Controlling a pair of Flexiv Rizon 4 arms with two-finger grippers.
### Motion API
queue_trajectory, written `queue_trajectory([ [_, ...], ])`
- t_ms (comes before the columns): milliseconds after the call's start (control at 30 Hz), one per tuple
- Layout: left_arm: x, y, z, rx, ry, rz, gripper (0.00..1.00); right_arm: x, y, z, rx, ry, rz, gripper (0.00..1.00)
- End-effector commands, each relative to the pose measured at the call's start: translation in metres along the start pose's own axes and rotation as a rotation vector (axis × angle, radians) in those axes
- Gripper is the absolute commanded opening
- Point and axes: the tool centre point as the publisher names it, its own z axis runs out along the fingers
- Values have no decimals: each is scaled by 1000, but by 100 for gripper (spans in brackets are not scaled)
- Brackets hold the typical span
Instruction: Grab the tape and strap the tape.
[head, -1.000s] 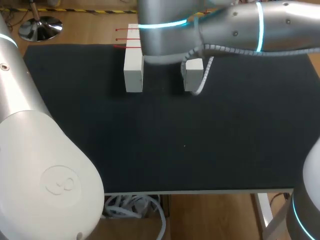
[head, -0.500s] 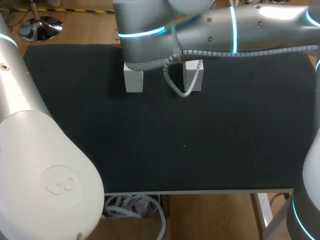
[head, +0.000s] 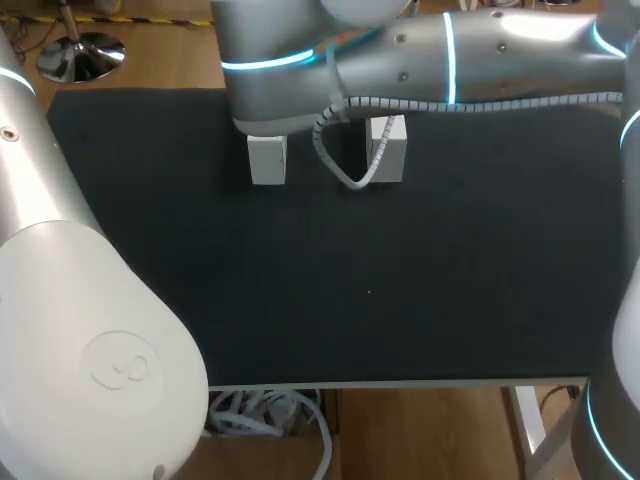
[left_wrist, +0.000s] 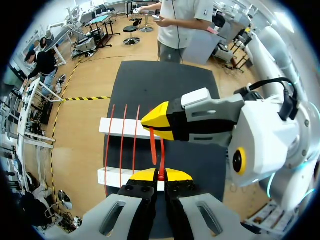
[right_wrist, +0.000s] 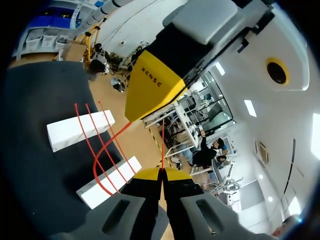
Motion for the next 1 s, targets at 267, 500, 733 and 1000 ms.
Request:
queue_trajectory([
  [267, 0, -1, -1, -5, 1, -1, 0, 1, 5, -2, -13, 7, -20, 0],
  [500, 0, -1, -1, -5, 1, -1, 0, 1, 6, -1, -15, 2, -26, 0],
  [733, 0, -1, -1, -5, 1, -1, 0, 2, 6, -4, -21, 0, -43, 0],
  [1000, 0, -1, -1, -5, 1, -1, 0, -1, 8, -6, -23, -12, -55, 0],
])
